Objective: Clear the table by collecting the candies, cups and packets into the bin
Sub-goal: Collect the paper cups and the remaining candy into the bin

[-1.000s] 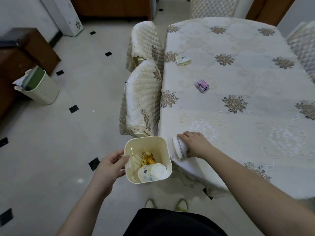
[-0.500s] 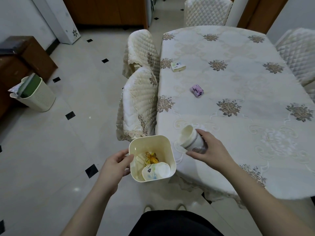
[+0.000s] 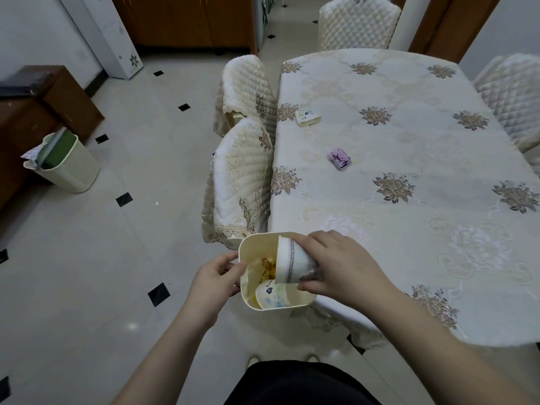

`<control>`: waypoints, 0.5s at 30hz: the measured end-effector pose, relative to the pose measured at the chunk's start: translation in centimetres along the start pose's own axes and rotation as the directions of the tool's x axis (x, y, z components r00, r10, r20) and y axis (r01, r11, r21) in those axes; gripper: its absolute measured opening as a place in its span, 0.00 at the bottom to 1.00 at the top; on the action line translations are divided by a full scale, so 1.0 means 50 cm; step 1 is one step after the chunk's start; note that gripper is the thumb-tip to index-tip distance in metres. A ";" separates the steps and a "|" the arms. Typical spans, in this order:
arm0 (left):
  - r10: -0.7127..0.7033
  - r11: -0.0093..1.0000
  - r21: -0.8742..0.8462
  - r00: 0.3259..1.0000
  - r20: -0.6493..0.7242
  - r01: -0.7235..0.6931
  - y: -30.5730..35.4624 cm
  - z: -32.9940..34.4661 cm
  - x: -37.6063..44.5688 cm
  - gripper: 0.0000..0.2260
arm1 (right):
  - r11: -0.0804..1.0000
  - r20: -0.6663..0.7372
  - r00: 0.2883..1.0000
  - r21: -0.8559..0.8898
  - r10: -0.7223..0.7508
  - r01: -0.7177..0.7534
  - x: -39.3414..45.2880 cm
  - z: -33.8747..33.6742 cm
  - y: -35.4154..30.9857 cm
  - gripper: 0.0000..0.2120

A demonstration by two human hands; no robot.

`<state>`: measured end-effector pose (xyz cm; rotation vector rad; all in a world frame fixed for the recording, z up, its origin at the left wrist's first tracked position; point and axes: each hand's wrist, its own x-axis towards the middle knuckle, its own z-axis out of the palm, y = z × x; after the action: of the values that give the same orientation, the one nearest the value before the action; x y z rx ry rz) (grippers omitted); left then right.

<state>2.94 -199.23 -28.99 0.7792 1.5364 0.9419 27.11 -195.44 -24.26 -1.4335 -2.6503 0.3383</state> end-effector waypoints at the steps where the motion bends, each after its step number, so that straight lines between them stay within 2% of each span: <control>1: 0.001 1.000 -0.005 1.000 0.003 -0.001 0.002 0.002 -0.003 0.09 | 1.000 0.006 1.000 -0.030 0.004 -0.004 0.007 0.005 -0.005 0.39; 5: -0.003 0.999 -0.038 1.000 0.001 0.003 0.005 0.005 -0.008 0.09 | 0.998 0.000 1.000 -0.061 -0.003 0.003 0.022 0.016 -0.014 0.39; 8: -0.004 0.999 -0.041 1.000 -0.006 0.004 0.006 0.004 -0.011 0.09 | 1.000 -0.015 1.000 -0.011 -0.015 0.015 0.022 0.012 -0.013 0.39; 15: -0.005 0.998 -0.063 1.000 -0.016 0.004 0.001 -0.008 -0.013 0.12 | 0.993 -0.043 0.996 0.092 0.075 -0.071 -0.005 0.002 0.011 0.31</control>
<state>2.65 -199.83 -28.60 0.7248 1.5145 0.9908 27.66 -195.39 -24.49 -1.4941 -2.5168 0.4203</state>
